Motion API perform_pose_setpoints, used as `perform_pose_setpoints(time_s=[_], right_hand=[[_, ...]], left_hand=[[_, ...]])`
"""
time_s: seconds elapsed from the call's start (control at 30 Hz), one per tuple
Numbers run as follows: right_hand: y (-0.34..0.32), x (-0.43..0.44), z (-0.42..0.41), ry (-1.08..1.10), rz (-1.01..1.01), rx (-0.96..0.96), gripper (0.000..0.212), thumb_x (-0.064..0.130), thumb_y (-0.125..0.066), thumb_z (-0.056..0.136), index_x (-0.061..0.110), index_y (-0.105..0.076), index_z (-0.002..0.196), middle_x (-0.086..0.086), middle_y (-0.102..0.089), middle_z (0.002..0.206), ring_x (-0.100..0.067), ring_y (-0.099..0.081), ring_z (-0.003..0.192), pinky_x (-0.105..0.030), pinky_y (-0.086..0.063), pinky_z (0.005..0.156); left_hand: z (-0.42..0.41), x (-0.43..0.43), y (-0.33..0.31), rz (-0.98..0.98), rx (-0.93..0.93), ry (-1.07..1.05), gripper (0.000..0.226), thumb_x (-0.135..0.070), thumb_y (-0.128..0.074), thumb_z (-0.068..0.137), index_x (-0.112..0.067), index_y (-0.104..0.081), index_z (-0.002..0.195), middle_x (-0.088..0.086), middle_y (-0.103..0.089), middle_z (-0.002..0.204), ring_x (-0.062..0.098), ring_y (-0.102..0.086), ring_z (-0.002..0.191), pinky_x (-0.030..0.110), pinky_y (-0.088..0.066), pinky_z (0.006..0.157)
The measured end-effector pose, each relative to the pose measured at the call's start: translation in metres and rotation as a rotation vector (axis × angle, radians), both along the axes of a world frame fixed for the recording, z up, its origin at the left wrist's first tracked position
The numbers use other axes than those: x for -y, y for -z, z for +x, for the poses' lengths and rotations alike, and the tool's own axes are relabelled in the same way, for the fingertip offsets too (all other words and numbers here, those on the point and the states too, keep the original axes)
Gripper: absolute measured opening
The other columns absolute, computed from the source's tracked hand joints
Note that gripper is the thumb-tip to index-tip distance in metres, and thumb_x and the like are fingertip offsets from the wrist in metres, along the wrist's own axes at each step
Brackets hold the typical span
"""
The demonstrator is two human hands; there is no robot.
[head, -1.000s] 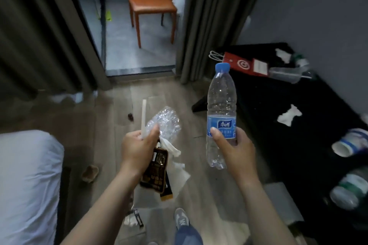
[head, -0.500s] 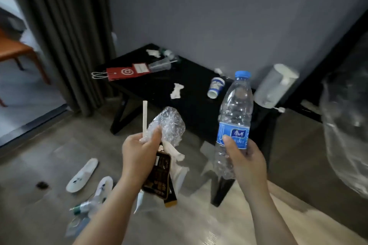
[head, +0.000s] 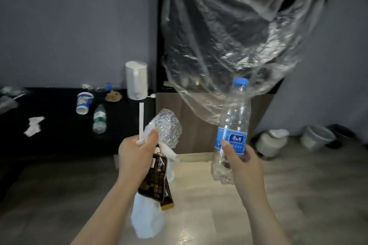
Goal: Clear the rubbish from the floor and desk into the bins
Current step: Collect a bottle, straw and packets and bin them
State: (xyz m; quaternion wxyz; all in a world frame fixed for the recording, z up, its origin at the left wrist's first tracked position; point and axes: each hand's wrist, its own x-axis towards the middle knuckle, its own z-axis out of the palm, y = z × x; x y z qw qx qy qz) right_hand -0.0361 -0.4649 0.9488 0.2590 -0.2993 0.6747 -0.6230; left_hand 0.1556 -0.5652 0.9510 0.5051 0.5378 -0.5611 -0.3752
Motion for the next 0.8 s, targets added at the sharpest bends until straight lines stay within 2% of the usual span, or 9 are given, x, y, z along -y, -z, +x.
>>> perform_pose_setpoints(time_s=[0.1, 0.17, 0.23, 0.33, 0.4, 0.53, 0.63, 0.73, 0.8], right_hand=[[-0.009, -0.056, -0.06, 0.104, -0.016, -0.015, 0.025, 0.047, -0.078, 0.073, 0.027, -0.07, 0.085, 0.004, -0.07, 0.076, -0.018, -0.07, 0.077, -0.034, -0.054, 0.056], [-0.013, -0.095, -0.097, 0.185, -0.022, -0.021, 0.018, 0.041, -0.075, 0.078, 0.025, -0.069, 0.084, 0.003, -0.069, 0.073, -0.02, -0.07, 0.076, -0.026, -0.049, 0.049], [-0.018, -0.133, -0.129, 0.27, -0.013, -0.017, 0.017, 0.039, -0.074, 0.079, 0.024, -0.068, 0.083, 0.003, -0.068, 0.071, -0.017, -0.068, 0.071, -0.023, -0.046, 0.047], [-0.026, -0.183, -0.171, 0.397, 0.005, -0.05, 0.023, 0.044, -0.073, 0.076, 0.023, -0.067, 0.084, 0.001, -0.068, 0.075, -0.015, -0.066, 0.07, -0.026, -0.045, 0.057], [-0.03, -0.213, -0.194, 0.476, 0.001, -0.067, 0.024, 0.045, -0.072, 0.077, 0.024, -0.068, 0.087, 0.002, -0.069, 0.079, -0.013, -0.065, 0.073, -0.026, -0.044, 0.062], [-0.031, -0.259, -0.231, 0.614, -0.006, -0.078, 0.023, 0.045, -0.071, 0.078, 0.025, -0.068, 0.088, 0.003, -0.069, 0.077, -0.012, -0.064, 0.072, -0.025, -0.043, 0.062], [-0.028, -0.281, -0.258, 0.699, -0.012, -0.078, 0.02, 0.044, -0.072, 0.079, 0.026, -0.068, 0.088, 0.004, -0.069, 0.074, -0.009, -0.063, 0.069, -0.024, -0.044, 0.063], [-0.022, -0.291, -0.29, 0.772, -0.025, -0.083, 0.027, 0.052, -0.073, 0.075, 0.028, -0.068, 0.087, 0.008, -0.069, 0.072, -0.005, -0.064, 0.068, -0.024, -0.046, 0.065], [-0.019, -0.288, -0.314, 0.816, -0.028, -0.078, 0.034, 0.059, -0.067, 0.067, 0.031, -0.067, 0.087, 0.011, -0.07, 0.076, -0.007, -0.066, 0.072, -0.027, -0.051, 0.067]], left_hand=[[-0.075, -0.035, -0.003, 0.001, -0.024, 0.118, 0.048, -0.034, -0.064, 0.086, -0.009, -0.044, 0.05, 0.004, -0.038, 0.05, 0.011, -0.038, 0.047, 0.027, -0.03, 0.049], [-0.126, -0.058, -0.007, -0.025, -0.005, 0.199, 0.054, -0.038, -0.066, 0.084, -0.004, -0.045, 0.049, 0.003, -0.039, 0.047, 0.008, -0.036, 0.043, 0.022, -0.03, 0.043], [-0.174, -0.08, -0.017, -0.065, 0.007, 0.27, 0.058, -0.037, -0.065, 0.085, -0.005, -0.039, 0.045, -0.005, -0.035, 0.039, 0.006, -0.033, 0.038, 0.018, -0.026, 0.038], [-0.237, -0.113, -0.034, -0.107, 0.054, 0.367, 0.062, -0.037, -0.064, 0.087, -0.015, -0.03, 0.039, -0.005, -0.032, 0.033, 0.009, -0.034, 0.037, 0.024, -0.028, 0.042], [-0.275, -0.133, -0.042, -0.126, 0.05, 0.437, 0.063, -0.037, -0.064, 0.086, -0.015, -0.029, 0.039, -0.005, -0.032, 0.033, 0.009, -0.035, 0.038, 0.021, -0.028, 0.04], [-0.343, -0.166, -0.048, -0.141, 0.0, 0.584, 0.056, -0.034, -0.065, 0.086, -0.014, -0.034, 0.044, -0.007, -0.031, 0.034, 0.007, -0.033, 0.035, 0.018, -0.027, 0.037], [-0.39, -0.18, -0.044, -0.12, -0.017, 0.692, 0.059, -0.043, -0.068, 0.081, -0.002, -0.044, 0.046, 0.001, -0.039, 0.044, 0.008, -0.032, 0.039, 0.022, -0.027, 0.041], [-0.434, -0.187, -0.039, -0.135, -0.014, 0.759, 0.055, -0.05, -0.061, 0.074, -0.01, -0.037, 0.045, -0.002, -0.032, 0.044, 0.009, -0.028, 0.042, 0.028, -0.027, 0.045], [-0.462, -0.185, -0.038, -0.138, -0.025, 0.779, 0.057, -0.042, -0.066, 0.082, -0.014, -0.033, 0.045, -0.005, -0.029, 0.04, 0.009, -0.027, 0.041, 0.03, -0.027, 0.046]])
